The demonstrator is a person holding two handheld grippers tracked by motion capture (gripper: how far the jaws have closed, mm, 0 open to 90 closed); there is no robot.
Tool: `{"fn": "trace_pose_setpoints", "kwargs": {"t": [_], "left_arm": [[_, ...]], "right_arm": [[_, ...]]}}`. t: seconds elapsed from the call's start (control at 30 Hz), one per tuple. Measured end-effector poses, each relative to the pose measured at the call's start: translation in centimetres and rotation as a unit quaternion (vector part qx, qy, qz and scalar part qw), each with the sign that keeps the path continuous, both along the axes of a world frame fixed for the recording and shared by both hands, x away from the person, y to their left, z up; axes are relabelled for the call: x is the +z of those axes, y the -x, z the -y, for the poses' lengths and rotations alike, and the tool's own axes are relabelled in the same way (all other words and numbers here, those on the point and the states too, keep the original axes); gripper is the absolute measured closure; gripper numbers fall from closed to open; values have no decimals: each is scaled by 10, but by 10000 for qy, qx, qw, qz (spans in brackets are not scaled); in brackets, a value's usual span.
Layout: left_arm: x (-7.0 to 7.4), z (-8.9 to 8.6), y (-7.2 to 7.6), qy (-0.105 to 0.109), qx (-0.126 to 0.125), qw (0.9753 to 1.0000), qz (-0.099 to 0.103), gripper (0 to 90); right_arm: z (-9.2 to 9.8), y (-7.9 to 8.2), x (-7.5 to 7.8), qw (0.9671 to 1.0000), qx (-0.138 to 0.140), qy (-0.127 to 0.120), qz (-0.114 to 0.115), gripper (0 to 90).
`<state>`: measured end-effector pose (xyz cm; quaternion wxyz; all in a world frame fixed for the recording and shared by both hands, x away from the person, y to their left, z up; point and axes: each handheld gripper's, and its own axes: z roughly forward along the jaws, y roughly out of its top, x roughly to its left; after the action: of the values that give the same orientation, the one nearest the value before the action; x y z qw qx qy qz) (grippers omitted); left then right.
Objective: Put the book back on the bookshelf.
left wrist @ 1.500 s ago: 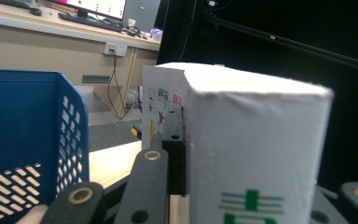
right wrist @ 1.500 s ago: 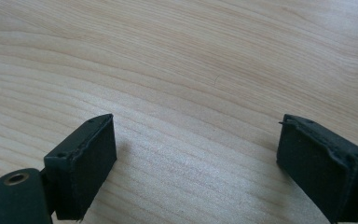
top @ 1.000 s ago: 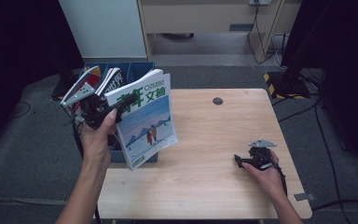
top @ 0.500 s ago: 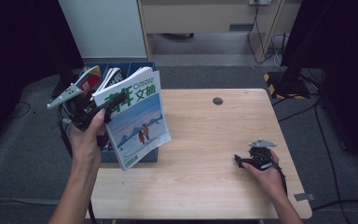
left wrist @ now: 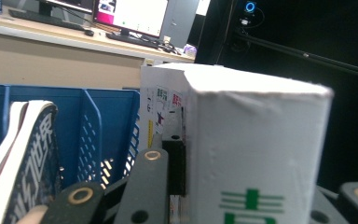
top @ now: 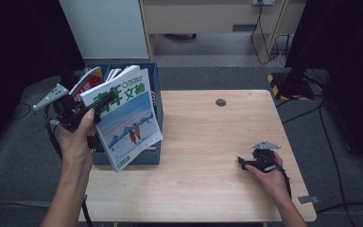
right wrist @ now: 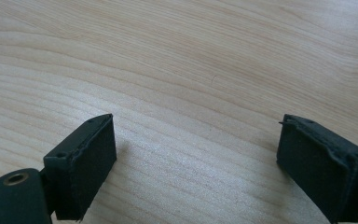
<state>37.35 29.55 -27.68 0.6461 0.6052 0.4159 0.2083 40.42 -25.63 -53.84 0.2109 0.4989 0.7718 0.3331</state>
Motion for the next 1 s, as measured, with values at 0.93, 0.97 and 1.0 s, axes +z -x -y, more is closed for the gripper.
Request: {"fn": "trace_pose_setpoints", "kwargs": {"t": [0.93,0.97,1.0], "left_arm": [[-3,1,-25,-118,517,9986,-35,733],[-3,2,-26,-127,526,9985,-32,733],[-3,2,-27,-138,538,9984,-41,733]], "right_arm": [[0,0,0,10000,-8,1,7,120],[0,0,0,10000,-4,-6,3,120],[0,0,0,10000,2,-1,7,120]]}}
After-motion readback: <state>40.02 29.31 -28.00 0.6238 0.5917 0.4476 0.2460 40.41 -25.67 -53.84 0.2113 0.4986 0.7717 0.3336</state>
